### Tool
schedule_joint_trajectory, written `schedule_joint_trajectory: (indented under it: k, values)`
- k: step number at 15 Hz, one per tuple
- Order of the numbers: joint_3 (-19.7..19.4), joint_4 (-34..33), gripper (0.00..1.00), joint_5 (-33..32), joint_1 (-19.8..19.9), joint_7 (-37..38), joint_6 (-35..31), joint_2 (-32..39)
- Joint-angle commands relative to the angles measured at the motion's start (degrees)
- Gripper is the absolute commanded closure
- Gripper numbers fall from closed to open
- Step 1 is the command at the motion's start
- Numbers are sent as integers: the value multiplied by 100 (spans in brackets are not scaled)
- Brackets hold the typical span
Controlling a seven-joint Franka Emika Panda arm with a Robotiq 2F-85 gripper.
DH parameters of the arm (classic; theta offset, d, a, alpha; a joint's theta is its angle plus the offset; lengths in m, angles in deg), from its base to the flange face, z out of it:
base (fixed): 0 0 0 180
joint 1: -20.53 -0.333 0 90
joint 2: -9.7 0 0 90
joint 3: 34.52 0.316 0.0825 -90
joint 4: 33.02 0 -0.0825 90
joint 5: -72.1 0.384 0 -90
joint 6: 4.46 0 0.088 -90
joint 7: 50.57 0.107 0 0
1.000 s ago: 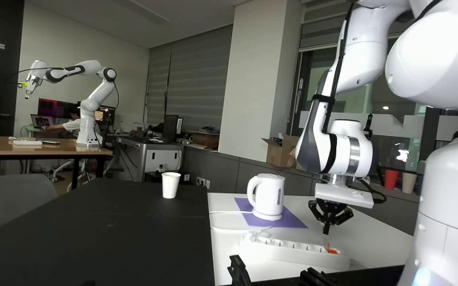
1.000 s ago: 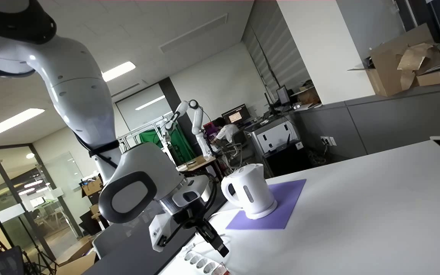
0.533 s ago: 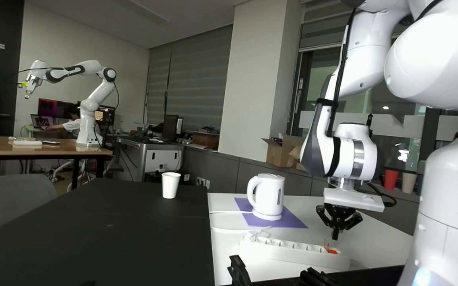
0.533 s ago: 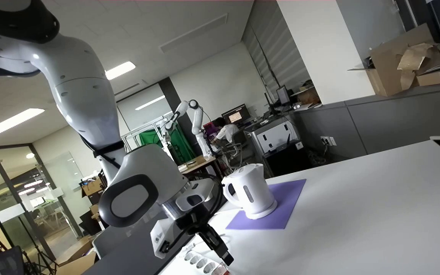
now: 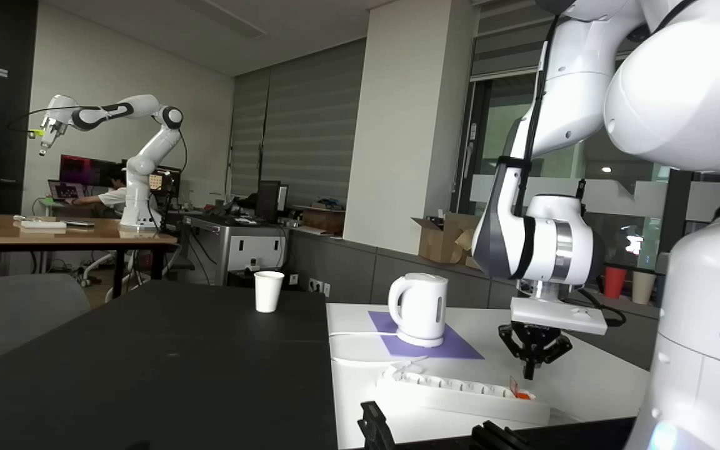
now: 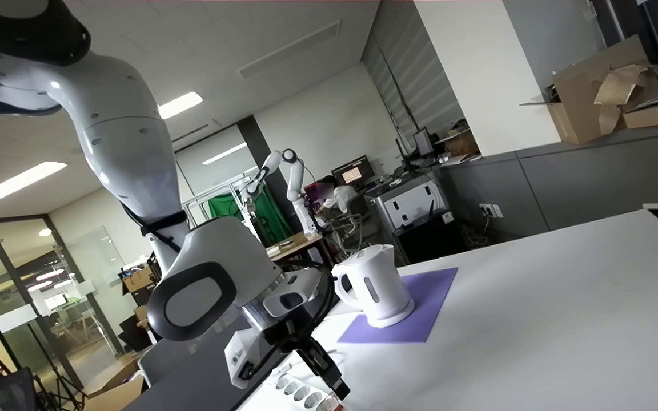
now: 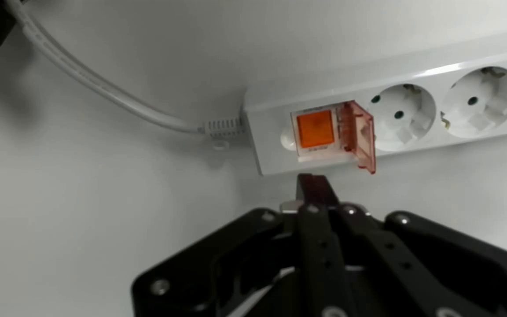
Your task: Turn on the switch on the adapter
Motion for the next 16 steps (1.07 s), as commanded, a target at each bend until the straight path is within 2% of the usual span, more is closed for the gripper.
schedule_joint_trajectory:
  k: [1,16]
  values:
    - [0,0,99,0,0,0,0,0]
    - [13,0,100,-51,67,-17,0,-19]
